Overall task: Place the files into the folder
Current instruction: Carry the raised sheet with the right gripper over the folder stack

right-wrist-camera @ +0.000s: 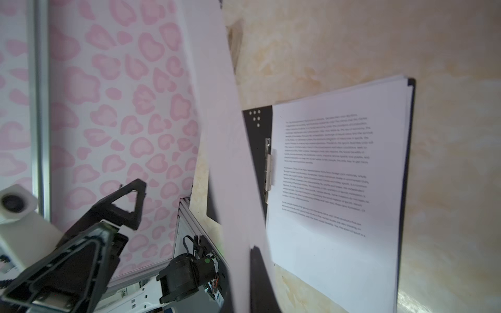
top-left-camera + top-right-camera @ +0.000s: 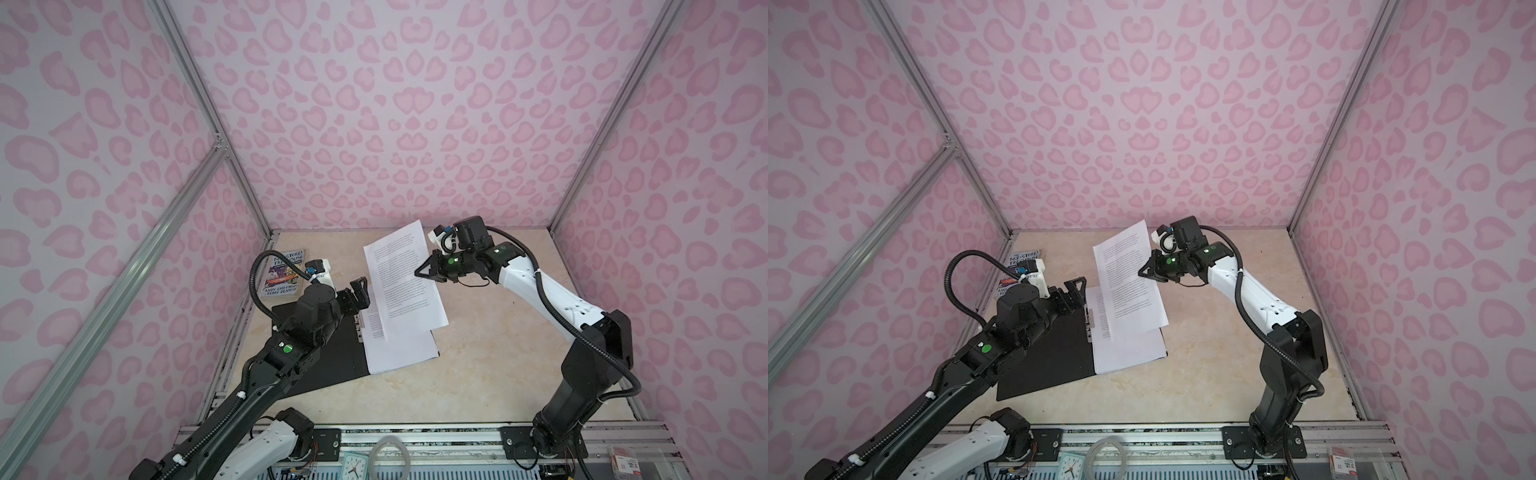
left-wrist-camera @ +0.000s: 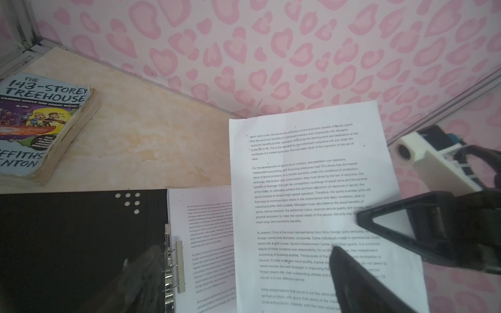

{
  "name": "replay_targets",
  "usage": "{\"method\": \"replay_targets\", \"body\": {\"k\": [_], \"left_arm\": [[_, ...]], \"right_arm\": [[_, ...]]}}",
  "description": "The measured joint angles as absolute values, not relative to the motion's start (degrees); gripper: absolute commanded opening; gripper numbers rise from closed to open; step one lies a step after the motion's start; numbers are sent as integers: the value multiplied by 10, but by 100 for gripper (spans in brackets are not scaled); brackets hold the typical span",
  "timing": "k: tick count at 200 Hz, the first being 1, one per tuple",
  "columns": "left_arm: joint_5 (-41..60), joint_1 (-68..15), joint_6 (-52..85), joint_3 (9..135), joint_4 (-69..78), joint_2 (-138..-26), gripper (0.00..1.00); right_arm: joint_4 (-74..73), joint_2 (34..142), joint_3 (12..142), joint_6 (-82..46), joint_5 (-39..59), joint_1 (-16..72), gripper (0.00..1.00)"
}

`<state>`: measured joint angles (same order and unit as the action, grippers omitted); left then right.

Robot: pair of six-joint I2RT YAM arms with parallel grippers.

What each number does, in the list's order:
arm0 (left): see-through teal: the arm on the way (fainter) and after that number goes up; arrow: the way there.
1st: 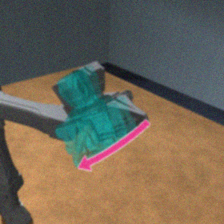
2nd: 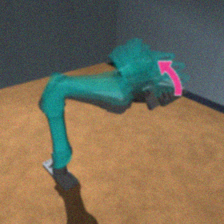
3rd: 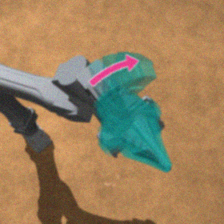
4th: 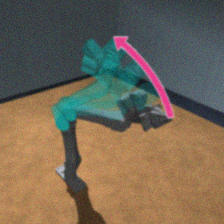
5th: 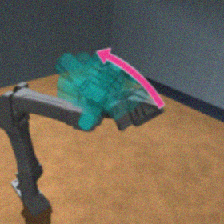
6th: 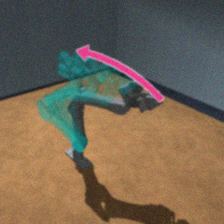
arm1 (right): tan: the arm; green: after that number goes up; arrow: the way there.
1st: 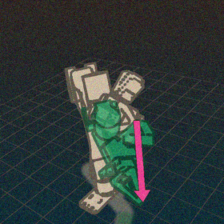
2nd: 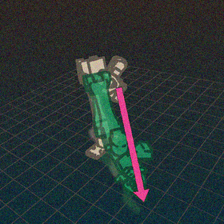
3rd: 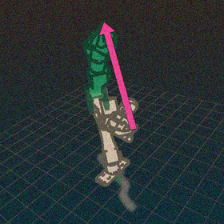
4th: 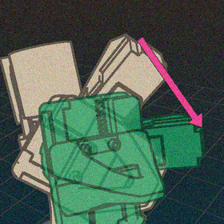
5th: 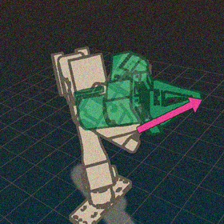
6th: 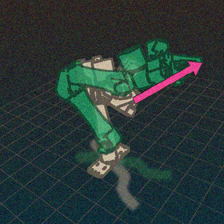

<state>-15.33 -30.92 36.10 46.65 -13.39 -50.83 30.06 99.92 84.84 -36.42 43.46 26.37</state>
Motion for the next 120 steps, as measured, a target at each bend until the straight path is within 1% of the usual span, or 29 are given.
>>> {"method": "replay_targets", "body": {"k": [19,61,87,120], "left_arm": [[-154,-307,366,465,-149,-506,98],[-150,-306,377,460,-179,-505,98],[-147,-304,378,460,-190,-506,98],[-135,-303,378,459,-213,-512,98]], "right_arm": [[293,1027,802,-337,448,244,0],[280,1106,804,-246,446,246,0],[279,1150,819,-233,439,252,0],[276,1159,841,-229,431,269,0]]}}
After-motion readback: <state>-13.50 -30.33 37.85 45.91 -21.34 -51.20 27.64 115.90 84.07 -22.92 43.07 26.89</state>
